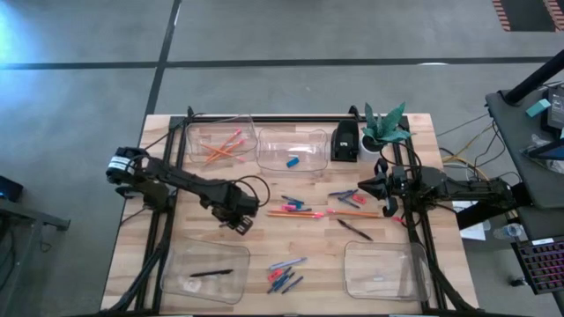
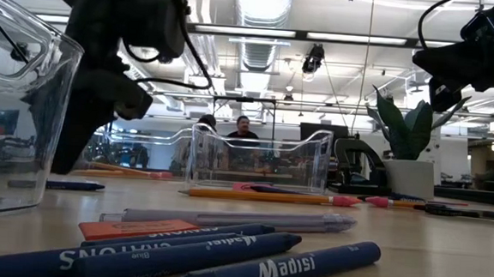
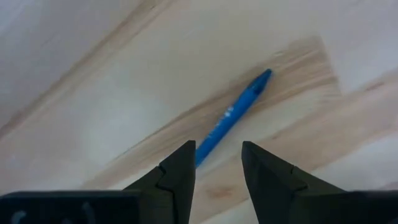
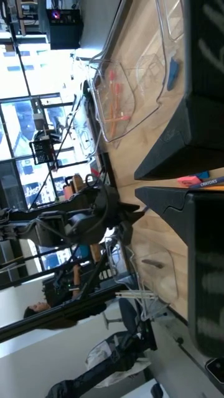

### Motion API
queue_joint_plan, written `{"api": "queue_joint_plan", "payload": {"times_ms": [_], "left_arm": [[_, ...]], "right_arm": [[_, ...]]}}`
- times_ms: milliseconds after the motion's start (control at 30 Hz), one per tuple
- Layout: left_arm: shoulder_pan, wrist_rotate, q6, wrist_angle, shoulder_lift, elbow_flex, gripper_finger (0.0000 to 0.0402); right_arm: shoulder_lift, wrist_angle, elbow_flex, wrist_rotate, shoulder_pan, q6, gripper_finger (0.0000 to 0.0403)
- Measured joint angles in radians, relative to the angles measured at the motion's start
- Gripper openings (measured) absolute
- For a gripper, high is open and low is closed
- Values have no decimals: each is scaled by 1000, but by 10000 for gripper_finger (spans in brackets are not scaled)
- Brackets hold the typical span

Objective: Sort crayons/erasers/pens/pencils in bins
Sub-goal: Put the dark blue crayon into the bottom right transparent bin

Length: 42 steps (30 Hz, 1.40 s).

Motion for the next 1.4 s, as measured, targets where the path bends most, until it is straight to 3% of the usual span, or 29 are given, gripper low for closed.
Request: {"api": "queue_joint_plan", "payload": {"times_ms": [300, 500, 833, 1033, 1233, 1400], "left_arm": [[1, -12, 39, 68, 0, -57, 117], [2, -14, 153, 135, -6, -104, 111], [2, -86, 259, 112, -3, -109, 14], [3, -114, 312, 111, -15, -99, 13], [22, -263, 343, 120, -60, -47, 12], [61, -309, 444, 168, -108, 9, 11]], "right_arm": [[0, 0, 0, 0, 0, 0, 22], [0, 0, 0, 0, 0, 0, 22], [0, 0, 0, 0, 0, 0, 22], [0, 0, 0, 0, 0, 0, 22], [0, 0, 0, 0, 0, 0, 22], [0, 0, 0, 0, 0, 0, 22]]}}
